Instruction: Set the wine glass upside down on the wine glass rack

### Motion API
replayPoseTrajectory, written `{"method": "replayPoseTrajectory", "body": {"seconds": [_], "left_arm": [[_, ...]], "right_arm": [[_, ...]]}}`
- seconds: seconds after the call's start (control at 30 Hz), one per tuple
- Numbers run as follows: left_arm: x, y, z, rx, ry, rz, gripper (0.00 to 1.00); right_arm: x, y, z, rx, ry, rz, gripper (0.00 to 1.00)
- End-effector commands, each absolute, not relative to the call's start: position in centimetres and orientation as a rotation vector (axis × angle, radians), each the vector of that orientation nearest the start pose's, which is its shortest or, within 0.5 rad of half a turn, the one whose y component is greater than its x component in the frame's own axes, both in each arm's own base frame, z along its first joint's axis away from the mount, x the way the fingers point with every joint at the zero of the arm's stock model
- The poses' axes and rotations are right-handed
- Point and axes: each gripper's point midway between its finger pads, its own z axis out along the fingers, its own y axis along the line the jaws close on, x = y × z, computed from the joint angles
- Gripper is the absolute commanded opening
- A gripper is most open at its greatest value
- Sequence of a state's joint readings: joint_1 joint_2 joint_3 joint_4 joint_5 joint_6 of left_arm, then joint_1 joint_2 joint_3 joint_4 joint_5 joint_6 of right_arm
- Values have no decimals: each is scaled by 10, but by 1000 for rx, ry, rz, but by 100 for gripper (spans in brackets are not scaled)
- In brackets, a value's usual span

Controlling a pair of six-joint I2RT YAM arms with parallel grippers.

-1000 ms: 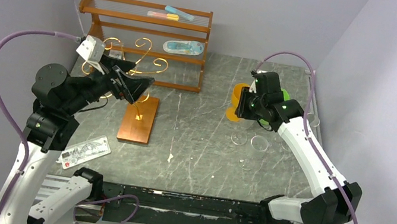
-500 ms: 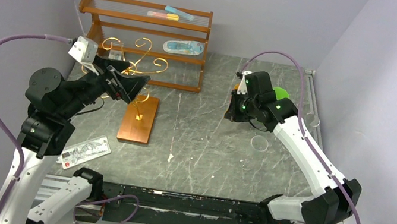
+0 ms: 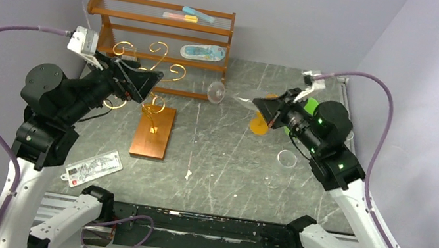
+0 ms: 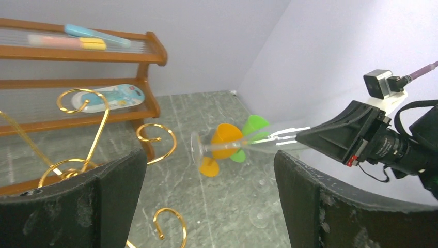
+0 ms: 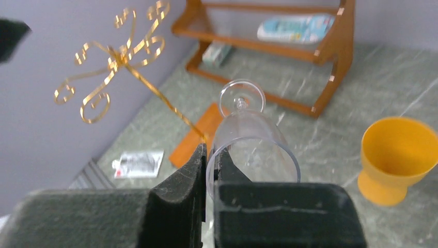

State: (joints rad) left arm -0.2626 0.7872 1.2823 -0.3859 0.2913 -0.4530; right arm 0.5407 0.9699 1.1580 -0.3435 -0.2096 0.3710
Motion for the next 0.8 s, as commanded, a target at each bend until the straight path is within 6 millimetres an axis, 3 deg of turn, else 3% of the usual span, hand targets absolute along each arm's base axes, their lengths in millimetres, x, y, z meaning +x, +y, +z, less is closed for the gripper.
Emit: {"method": "replayPoseTrajectory", "body": {"seconds": [0.0, 0.2, 0.43, 0.63, 0.77], "left_arm": [[224, -157, 486, 184, 1456, -958, 97], [233, -187, 505, 233, 1409, -1201, 97], [254, -213, 509, 173, 1380, -1357, 97], [254, -277, 495, 137, 1402, -1503, 97], [262, -300, 498, 83, 1373, -1560, 94]], "right_arm": [[274, 191, 430, -87, 1413, 840, 0], [262, 183, 467, -21, 1168, 946, 0], [243, 180, 480, 29, 1024, 1095, 0], [227, 173, 495, 68, 923, 1195, 0], [216, 172, 502, 56, 900, 1238, 0]]}}
